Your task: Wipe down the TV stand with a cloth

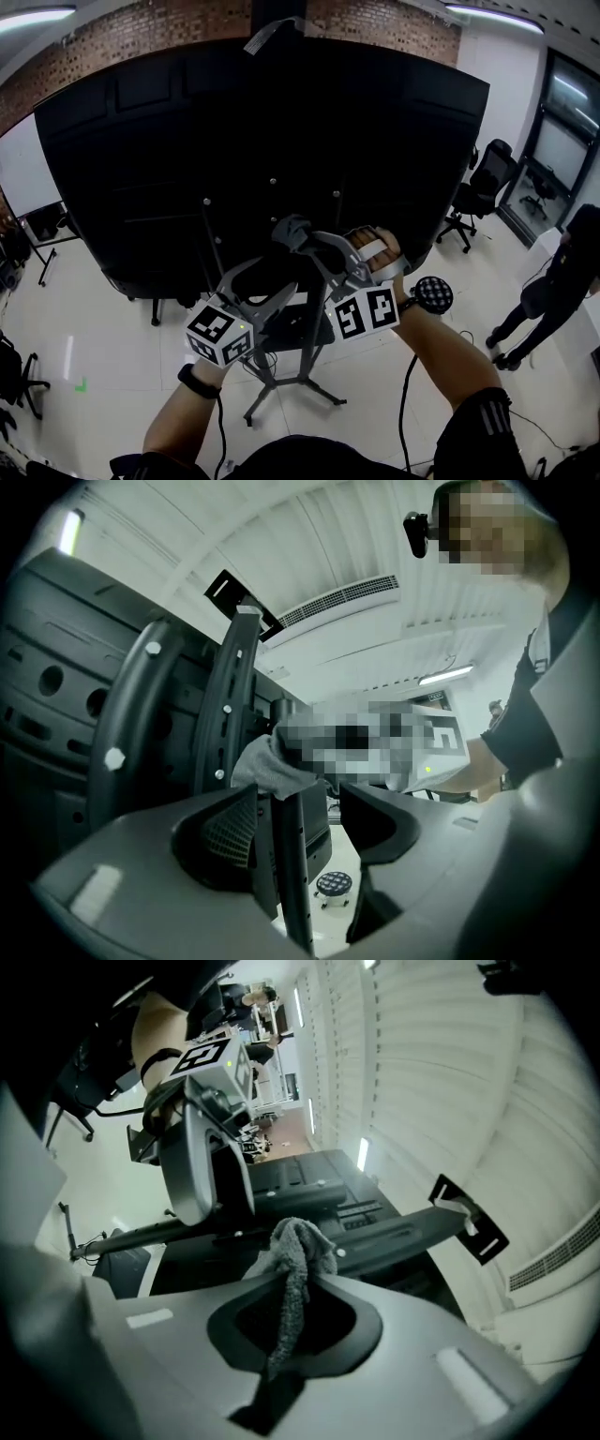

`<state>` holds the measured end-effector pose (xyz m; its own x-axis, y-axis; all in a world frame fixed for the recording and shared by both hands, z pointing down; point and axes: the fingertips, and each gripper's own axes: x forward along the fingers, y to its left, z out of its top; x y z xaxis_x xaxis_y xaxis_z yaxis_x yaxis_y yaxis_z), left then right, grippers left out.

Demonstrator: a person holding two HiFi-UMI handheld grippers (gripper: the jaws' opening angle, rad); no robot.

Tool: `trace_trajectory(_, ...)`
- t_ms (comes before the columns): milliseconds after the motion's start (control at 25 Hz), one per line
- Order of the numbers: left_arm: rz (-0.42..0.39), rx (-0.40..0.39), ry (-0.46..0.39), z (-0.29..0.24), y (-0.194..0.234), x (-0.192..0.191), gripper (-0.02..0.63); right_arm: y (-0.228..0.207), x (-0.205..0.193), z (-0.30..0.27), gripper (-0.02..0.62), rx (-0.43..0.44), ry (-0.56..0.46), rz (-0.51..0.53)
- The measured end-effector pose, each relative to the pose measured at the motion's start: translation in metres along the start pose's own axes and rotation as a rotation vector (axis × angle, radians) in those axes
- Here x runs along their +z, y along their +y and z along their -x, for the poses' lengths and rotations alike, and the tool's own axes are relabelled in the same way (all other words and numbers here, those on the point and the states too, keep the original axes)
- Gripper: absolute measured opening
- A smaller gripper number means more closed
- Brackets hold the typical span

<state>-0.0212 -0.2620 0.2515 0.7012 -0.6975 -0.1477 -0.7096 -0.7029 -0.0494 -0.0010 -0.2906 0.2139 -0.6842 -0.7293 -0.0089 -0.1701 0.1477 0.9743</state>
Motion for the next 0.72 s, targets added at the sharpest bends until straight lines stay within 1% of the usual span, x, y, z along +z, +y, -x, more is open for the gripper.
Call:
trace_trajectory(120, -0.047, -0.023, -0.02, -0.016, -0.013, 0.016, 0.298, -0.045, -0.018, 0.018, 0.017, -0.085, 0.014, -0.048)
trace_trajectory(240, -0.047, -0.046, -0.044, -0.035, -0.02, 0.028, 0.296, -0.079, -0.04, 0.028, 0.017, -0.157, 0.035, -0.108)
trace_trajectory(320, -0.05, -0.055, -0.055, -0.048, -0.024, 0.034, 0.295, -0.092, -0.057, 0.028, 0.017, -0.186, 0.048, -0.155)
trace_trajectory(440, -0.061, -0.069, -0.057, -0.068, -0.033, 0.039, 0.295, -0.099, -0.084, 0.02, 0.017, -0.2, 0.062, -0.229)
trace_trajectory(520, -0.065, -0.078, -0.053, -0.079, -0.038, 0.038, 0.295, -0.096, -0.101, 0.01, 0.017, -0.192, 0.067, -0.255)
trace_trajectory(600, -0.067, -0.081, -0.048, -0.087, -0.042, 0.037, 0.295, -0.095, -0.112, 0.001, 0.017, -0.19, 0.076, -0.254)
trace_trajectory(720, -0.067, -0.074, -0.036, -0.096, -0.044, 0.031, 0.295, -0.093, -0.12, -0.009, 0.017, -0.192, 0.076, -0.224)
